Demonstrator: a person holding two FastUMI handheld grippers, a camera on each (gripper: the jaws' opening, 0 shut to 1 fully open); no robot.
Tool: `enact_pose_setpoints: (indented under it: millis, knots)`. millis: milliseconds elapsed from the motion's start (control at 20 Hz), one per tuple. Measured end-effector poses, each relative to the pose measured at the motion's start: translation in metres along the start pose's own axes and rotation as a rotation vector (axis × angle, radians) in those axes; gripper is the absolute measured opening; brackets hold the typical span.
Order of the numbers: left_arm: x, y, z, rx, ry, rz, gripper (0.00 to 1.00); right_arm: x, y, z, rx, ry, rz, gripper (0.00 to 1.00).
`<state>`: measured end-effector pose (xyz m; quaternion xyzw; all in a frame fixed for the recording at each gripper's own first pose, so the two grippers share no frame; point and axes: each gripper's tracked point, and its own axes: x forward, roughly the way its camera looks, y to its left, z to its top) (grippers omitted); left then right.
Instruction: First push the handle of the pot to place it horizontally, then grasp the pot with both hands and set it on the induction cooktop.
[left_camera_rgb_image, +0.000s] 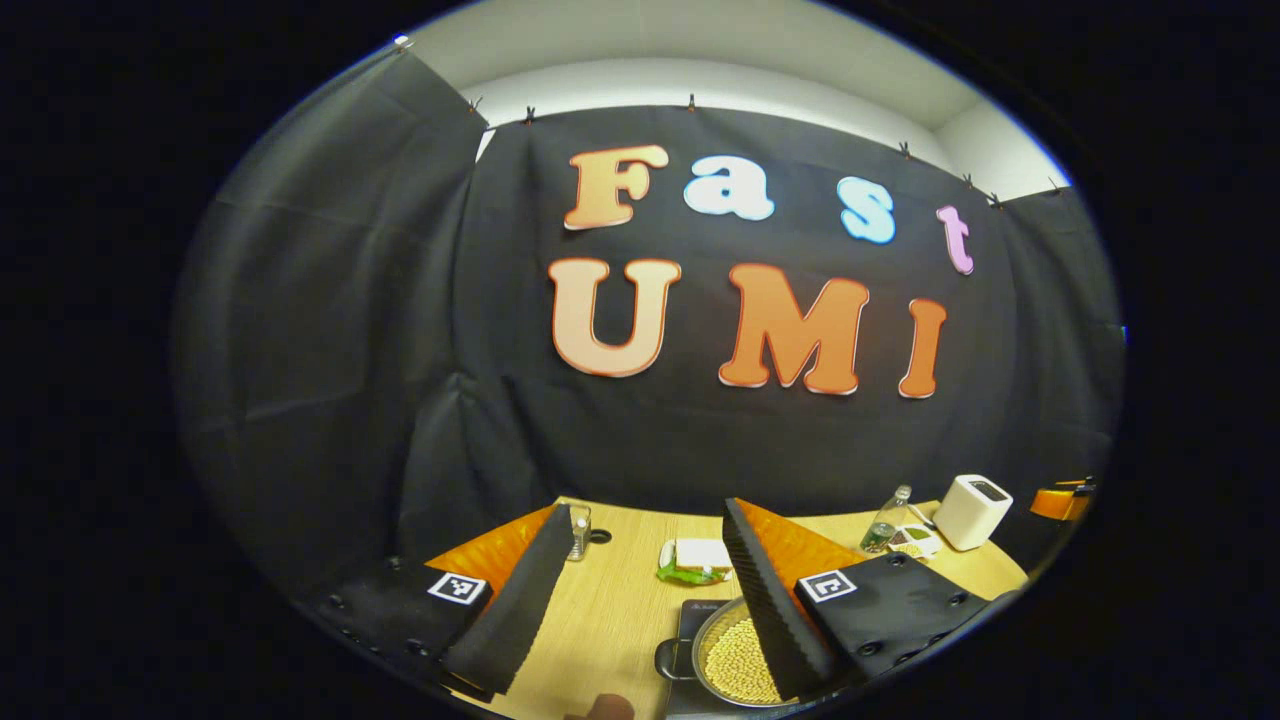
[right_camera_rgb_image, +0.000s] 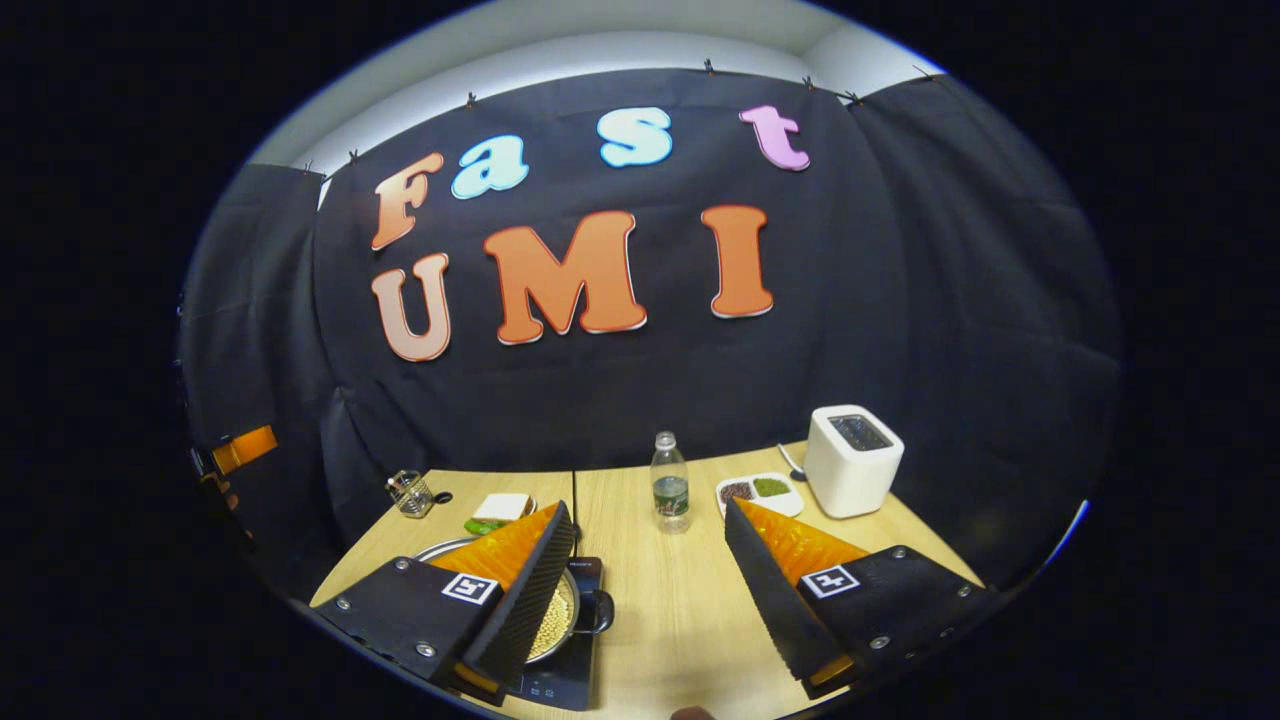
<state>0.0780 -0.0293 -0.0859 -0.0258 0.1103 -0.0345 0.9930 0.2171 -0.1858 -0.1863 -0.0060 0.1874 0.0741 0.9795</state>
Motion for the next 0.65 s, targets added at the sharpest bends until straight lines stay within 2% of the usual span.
enact_pose_setpoints:
  millis: [150, 300, 450, 550, 600, 650]
  knots:
    - [-0.029, -0.004, 0.072, 0.008, -0.113, -0.058, 0.98, -0.034, -0.019, 0.045, -0.044, -0.083, -0.036, 0.95]
    - [-0.051, 0.011, 0.104, -0.015, -0.149, -0.059, 0.99, -0.065, -0.036, 0.069, -0.064, -0.128, -0.064, 0.95]
    - [-0.062, 0.033, 0.112, -0.008, -0.178, 0.010, 0.99, -0.091, -0.063, 0.090, -0.052, -0.192, -0.097, 0.95]
    - [-0.064, 0.034, 0.113, -0.016, -0.192, 0.027, 0.98, -0.101, -0.074, 0.093, -0.028, -0.218, -0.104, 0.95]
    - [-0.061, 0.031, 0.111, -0.012, -0.189, 0.029, 0.99, -0.104, -0.083, 0.092, -0.021, -0.222, -0.118, 1.00]
    - [-0.061, 0.027, 0.107, -0.009, -0.183, 0.027, 0.96, -0.105, -0.092, 0.090, -0.026, -0.220, -0.138, 1.00]
